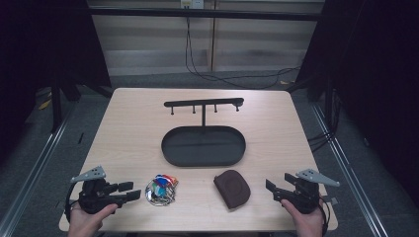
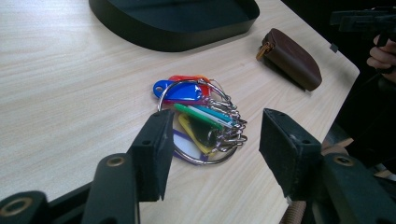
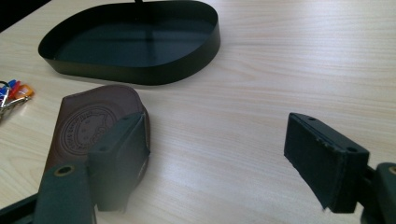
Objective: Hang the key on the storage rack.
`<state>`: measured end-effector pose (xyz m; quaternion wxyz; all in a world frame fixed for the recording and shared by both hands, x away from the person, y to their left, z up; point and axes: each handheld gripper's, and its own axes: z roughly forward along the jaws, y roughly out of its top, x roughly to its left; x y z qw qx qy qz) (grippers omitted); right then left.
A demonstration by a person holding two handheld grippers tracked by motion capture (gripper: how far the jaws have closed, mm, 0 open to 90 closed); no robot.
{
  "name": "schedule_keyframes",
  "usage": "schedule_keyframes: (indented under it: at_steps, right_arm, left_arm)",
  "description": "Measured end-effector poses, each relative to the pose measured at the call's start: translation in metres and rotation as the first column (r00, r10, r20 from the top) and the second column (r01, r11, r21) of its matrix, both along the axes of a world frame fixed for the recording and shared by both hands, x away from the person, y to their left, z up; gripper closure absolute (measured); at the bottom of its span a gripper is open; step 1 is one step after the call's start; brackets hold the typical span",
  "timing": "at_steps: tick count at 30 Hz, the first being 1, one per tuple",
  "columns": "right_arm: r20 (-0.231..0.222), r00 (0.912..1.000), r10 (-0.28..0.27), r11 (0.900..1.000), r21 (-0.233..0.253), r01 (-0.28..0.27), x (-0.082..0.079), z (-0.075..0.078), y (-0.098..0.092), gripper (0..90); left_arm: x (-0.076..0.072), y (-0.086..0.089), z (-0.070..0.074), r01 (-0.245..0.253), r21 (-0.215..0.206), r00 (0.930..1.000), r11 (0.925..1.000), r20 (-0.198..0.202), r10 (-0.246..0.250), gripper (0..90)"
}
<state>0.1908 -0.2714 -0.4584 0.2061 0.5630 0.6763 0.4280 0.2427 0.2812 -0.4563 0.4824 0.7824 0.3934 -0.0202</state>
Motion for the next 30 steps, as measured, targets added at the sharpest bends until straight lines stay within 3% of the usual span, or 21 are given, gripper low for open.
schedule_keyframes:
  at_steps: [2,4,11,16,19,23,27,29,30]
  right_arm:
    - [0.001,1.0000,0.005,1.000,0.013,-0.005,0.000,0.000,0.000,23.3]
    - [0.027,0.9994,0.020,0.999,0.034,-0.021,-0.003,0.000,0.000,33.3]
    - [0.010,0.9992,0.040,0.999,0.028,-0.040,-0.003,-0.001,0.002,31.5]
    - [-0.006,0.9985,0.055,0.998,0.033,-0.055,-0.004,-0.001,0.002,31.3]
    - [-0.017,0.9975,0.068,0.997,0.028,-0.068,-0.003,-0.002,0.003,31.2]
    - [-0.018,0.9969,0.076,0.997,0.030,-0.075,-0.003,-0.002,0.004,31.1]
    - [-0.039,0.9959,0.082,0.996,0.041,-0.080,-0.001,-0.004,0.004,27.9]
    - [-0.052,0.9943,0.094,0.995,0.047,-0.091,0.001,-0.005,0.005,25.0]
    - [-0.051,0.9939,0.098,0.994,0.044,-0.096,0.001,-0.005,0.005,23.8]
  left_arm:
    - [0.000,0.000,0.001,-0.006,0.014,1.0000,0.9999,0.007,0.006,47.6]
    - [0.000,0.000,0.001,-0.013,0.025,0.9999,0.9996,0.008,0.013,47.8]
    - [0.000,0.001,0.003,-0.020,0.045,0.9998,0.9988,0.009,0.019,50.3]
    - [-0.002,0.001,0.008,0.004,0.041,0.9998,0.9991,0.018,-0.005,53.8]
    - [-0.001,0.003,0.010,0.018,0.009,0.9998,0.9998,0.006,-0.018,54.9]
    - [0.001,0.003,0.012,0.012,0.014,0.9999,0.9998,0.001,-0.012,62.7]
    - [0.006,0.000,0.016,-0.006,0.036,0.9999,0.9993,-0.012,0.006,64.5]
    - [0.008,-0.004,0.017,0.029,0.080,0.9995,0.9963,-0.015,-0.028,62.3]
    - [0.008,-0.004,0.017,0.029,0.080,0.9995,0.9963,-0.015,-0.028,61.5]
